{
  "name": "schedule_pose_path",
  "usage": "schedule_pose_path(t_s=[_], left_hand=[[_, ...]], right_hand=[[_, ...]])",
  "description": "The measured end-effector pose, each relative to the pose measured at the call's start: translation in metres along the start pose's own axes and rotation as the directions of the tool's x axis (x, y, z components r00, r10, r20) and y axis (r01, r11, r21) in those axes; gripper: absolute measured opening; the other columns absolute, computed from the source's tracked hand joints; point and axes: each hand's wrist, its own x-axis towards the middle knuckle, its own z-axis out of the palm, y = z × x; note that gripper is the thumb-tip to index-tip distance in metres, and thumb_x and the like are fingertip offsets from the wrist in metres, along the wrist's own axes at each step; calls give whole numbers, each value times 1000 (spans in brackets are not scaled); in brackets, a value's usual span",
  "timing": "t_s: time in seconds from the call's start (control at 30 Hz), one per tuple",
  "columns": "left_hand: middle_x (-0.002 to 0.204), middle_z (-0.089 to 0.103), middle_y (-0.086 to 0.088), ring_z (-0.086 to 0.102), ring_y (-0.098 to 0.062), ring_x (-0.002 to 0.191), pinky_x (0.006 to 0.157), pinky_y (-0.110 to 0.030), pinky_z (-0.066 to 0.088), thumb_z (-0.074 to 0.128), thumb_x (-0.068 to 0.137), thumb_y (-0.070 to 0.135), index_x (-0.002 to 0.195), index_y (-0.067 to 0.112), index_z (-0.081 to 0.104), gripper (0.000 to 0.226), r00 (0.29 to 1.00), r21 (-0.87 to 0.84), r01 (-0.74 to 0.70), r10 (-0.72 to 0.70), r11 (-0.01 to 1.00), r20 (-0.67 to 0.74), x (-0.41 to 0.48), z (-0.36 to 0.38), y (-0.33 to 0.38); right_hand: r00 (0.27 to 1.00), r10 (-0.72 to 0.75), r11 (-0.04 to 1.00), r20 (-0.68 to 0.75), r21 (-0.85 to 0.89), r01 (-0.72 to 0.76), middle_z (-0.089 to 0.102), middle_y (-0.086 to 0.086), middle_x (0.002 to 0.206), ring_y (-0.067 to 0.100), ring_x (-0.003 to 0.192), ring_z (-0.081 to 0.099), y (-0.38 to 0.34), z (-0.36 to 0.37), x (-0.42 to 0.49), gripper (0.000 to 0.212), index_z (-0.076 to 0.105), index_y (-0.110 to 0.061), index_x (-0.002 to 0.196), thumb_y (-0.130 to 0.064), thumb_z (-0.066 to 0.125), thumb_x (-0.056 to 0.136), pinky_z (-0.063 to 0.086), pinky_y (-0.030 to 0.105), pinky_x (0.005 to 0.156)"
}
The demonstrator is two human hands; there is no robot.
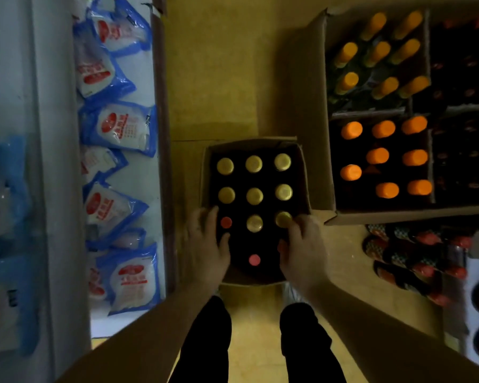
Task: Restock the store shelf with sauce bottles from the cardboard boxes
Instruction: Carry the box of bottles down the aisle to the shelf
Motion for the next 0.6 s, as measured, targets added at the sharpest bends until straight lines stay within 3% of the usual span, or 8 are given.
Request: schedule_pose_path(t_s=[0.1, 0.13, 0.2, 0.27, 0.4, 0.5, 0.6], left_hand=[[136, 56, -9, 60, -31, 119, 90, -44, 58, 82, 85, 27, 132, 17, 65, 51, 963, -24, -233, 234, 972, 137, -28, 18, 3], [133, 58, -8, 61, -31, 118, 91, -43, 58, 84, 82, 25, 129, 15, 67, 51, 946, -6, -278, 274, 961, 175, -32, 25, 5], [149, 47, -5, 49, -29, 134, 106, -37, 45, 73, 93, 26, 145, 17, 55, 55, 923, 21, -251, 233, 968, 306, -34, 37, 10], [159, 34, -3, 37, -26, 144, 113, -32, 35, 60, 102, 20, 156, 18, 38, 59, 903, 24, -167, 143, 986, 406, -29, 47, 12], [153, 45, -7, 49, -29, 136, 107, -38, 46, 60, 97, 1, 156, 15, 38, 64, 857, -13, -124, 114, 992, 503, -16, 69, 16], [148, 54, -6, 55, -26, 131, 107, -36, 48, 61, 90, -8, 152, 17, 47, 69, 875, -83, -23, 60, 996, 479, -8, 86, 12], [163, 40, -1, 39, -23, 148, 120, -31, 35, 64, 88, -11, 157, 23, 42, 80, 888, -139, 26, 41, 990, 457, -9, 101, 10]], right_hand=[[945, 58, 996, 322, -78, -35, 55, 13, 126, 34, 113, 57, 0, 12, -17, 61, 58, -10, 129, -15, 81, 73, 56, 40, 85], [920, 83, 993, 383, -111, -43, 53, 11, 128, 32, 116, 55, -2, 14, -18, 61, 54, -12, 133, -16, 77, 77, 55, 39, 87], [885, 133, 988, 447, -133, -81, 48, 10, 132, 31, 120, 52, -7, 17, -12, 60, 44, -13, 140, -13, 68, 85, 54, 39, 90], [859, 212, 977, 466, -134, -169, 50, 13, 131, 32, 120, 55, -11, 22, 0, 58, 38, -12, 142, -9, 64, 90, 53, 38, 90], [821, 332, 936, 465, -54, -347, 59, 18, 121, 38, 113, 60, -8, 36, 20, 42, 48, -7, 130, -7, 61, 90, 52, 42, 88], [814, 438, 863, 382, 75, -500, 59, 19, 121, 39, 112, 59, -6, 47, 19, 37, 55, -3, 124, -2, 61, 87, 49, 42, 91], [837, 475, 822, 270, 202, -532, 59, 19, 122, 39, 110, 58, -6, 56, 8, 36, 64, -1, 121, 3, 61, 86, 44, 36, 88]])
